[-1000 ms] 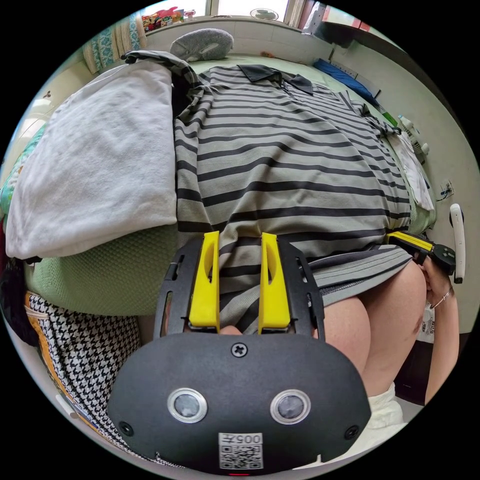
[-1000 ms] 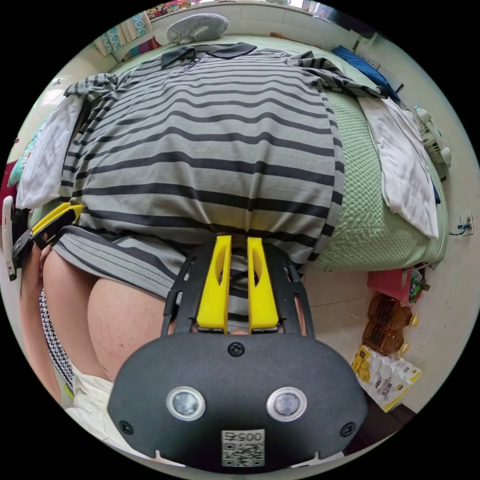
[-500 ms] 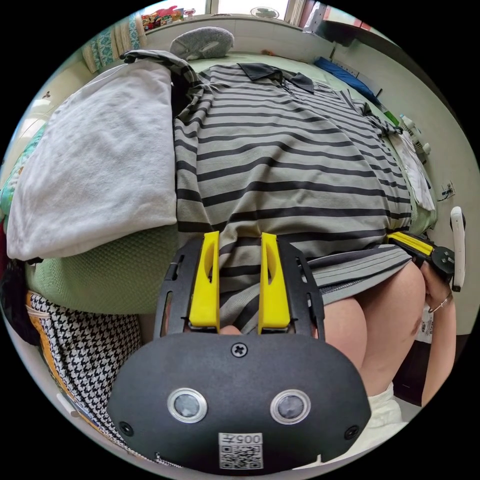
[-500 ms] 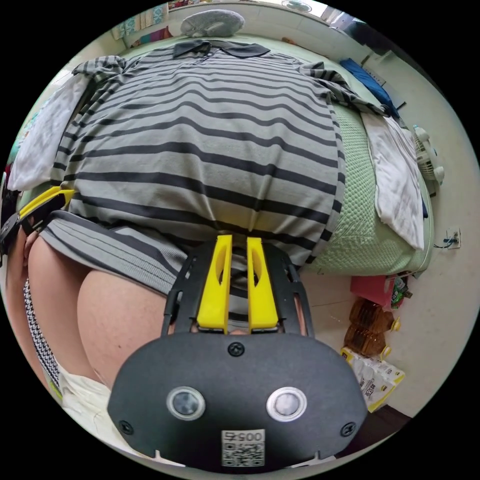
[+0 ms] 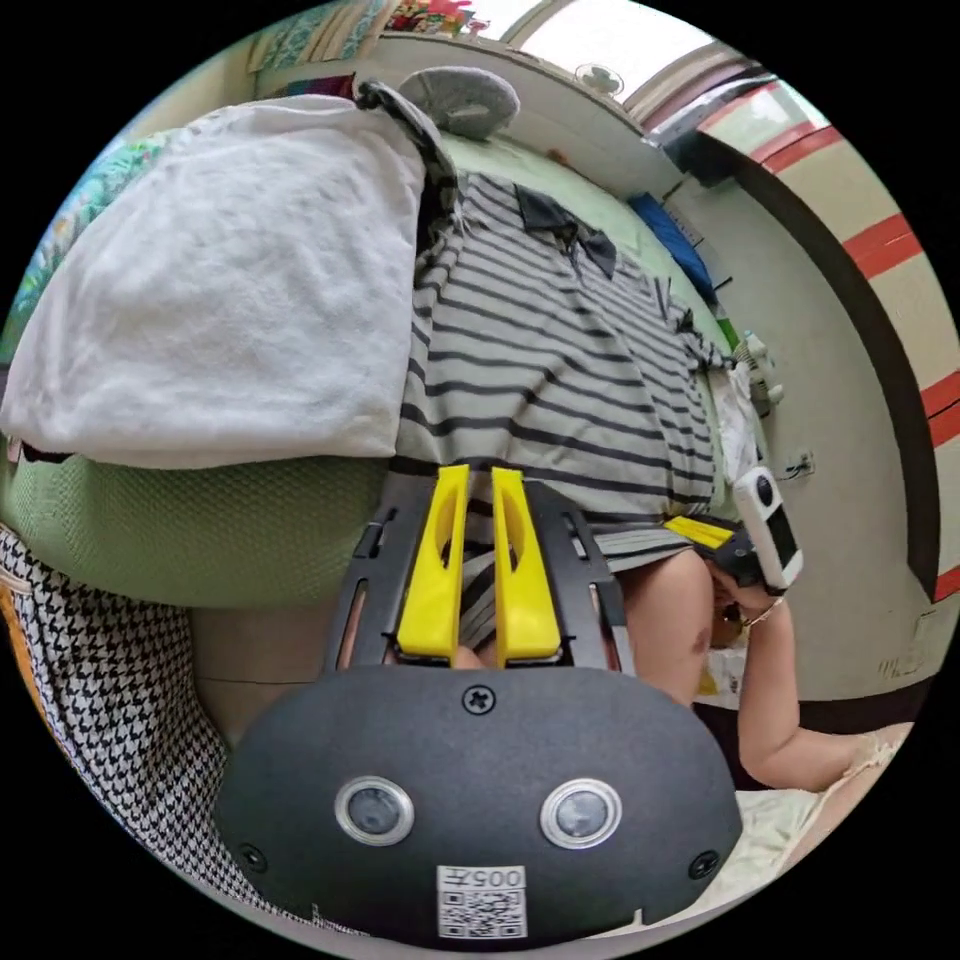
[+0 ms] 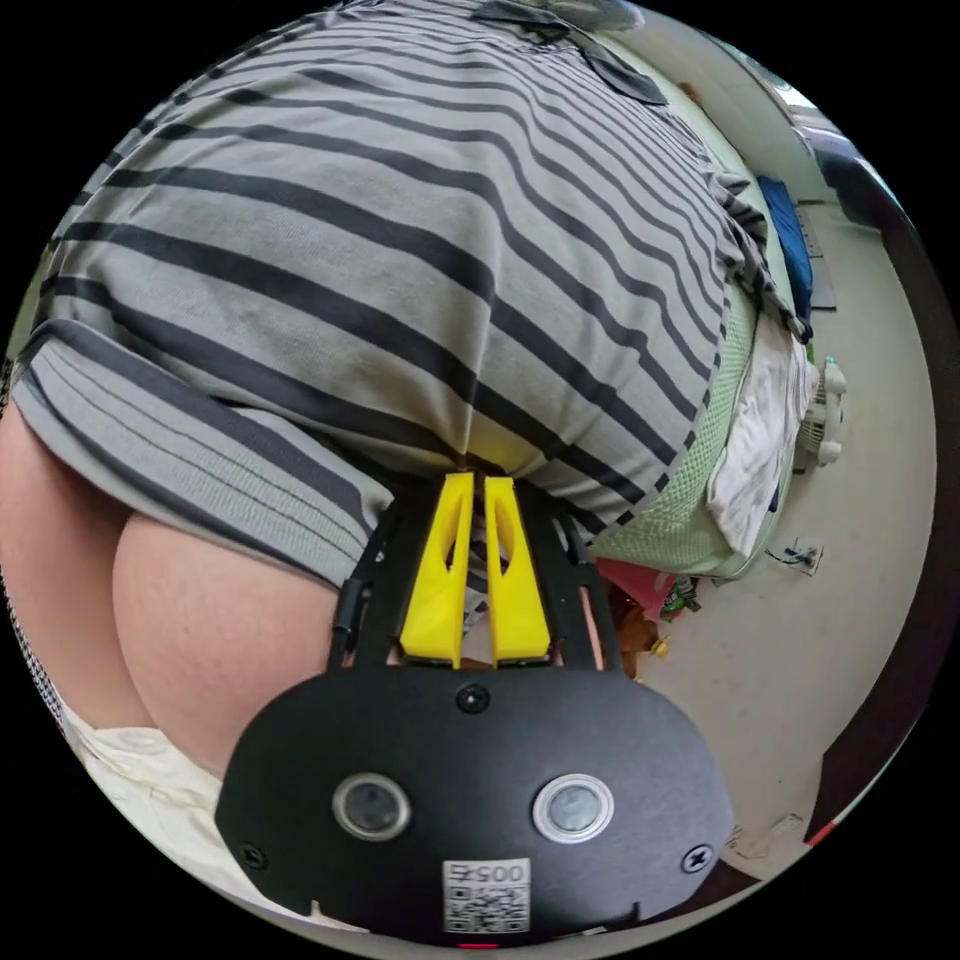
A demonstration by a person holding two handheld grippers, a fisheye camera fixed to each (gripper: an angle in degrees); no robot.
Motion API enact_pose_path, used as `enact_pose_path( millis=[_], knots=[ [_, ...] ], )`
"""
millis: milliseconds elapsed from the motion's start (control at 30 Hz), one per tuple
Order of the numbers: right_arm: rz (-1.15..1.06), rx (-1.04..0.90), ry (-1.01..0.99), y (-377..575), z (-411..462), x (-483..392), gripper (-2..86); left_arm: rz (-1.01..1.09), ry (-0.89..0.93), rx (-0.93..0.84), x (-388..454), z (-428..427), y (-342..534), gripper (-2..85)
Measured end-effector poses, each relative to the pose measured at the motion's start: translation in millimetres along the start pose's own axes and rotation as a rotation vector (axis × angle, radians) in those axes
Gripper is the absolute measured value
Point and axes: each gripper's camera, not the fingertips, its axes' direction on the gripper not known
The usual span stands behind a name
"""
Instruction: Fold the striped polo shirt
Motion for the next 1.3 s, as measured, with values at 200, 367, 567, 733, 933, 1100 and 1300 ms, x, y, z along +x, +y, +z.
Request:
enact_pose_path(
  millis=[200, 367, 567, 733, 933, 1100, 1300],
  knots=[
    [-0.051, 0.001, -0.076, -7.6, -8.0, 18.2, -0.1, 0.078, -0.154, 0.253, 0.7, -70.5, -77.3, 10.3],
    [-0.028, 0.018, -0.194, -8.6, -11.0, 42.7, -0.7, 0.084, -0.26, 0.28, -2.5, -73.7, -158.7, 15.3],
    [-0.013, 0.018, -0.296, -9.8, -12.4, 67.7, -1.4, -0.034, -0.282, 0.203, -26.3, -42.5, -221.7, 15.0],
    [-0.011, 0.016, -0.36, -8.5, -13.3, 83.3, -1.4, -0.068, -0.303, 0.225, -24.1, -35.9, -232.3, 7.5],
    [-0.008, 0.017, -0.35, -3.2, -17.6, 87.4, -1.4, 0.03, -0.234, 0.272, -2.1, -40.4, -230.4, 5.2],
    [-0.01, 0.008, -0.324, 1.8, -21.5, 86.4, -1.4, 0.272, -0.221, 0.26, 53.8, -31.4, -218.8, 5.2],
    [-0.014, -0.011, -0.293, 10.3, -24.8, 83.7, -1.0, 0.457, -0.161, 0.141, 98.4, 29.1, -187.9, 5.4]
  ],
)
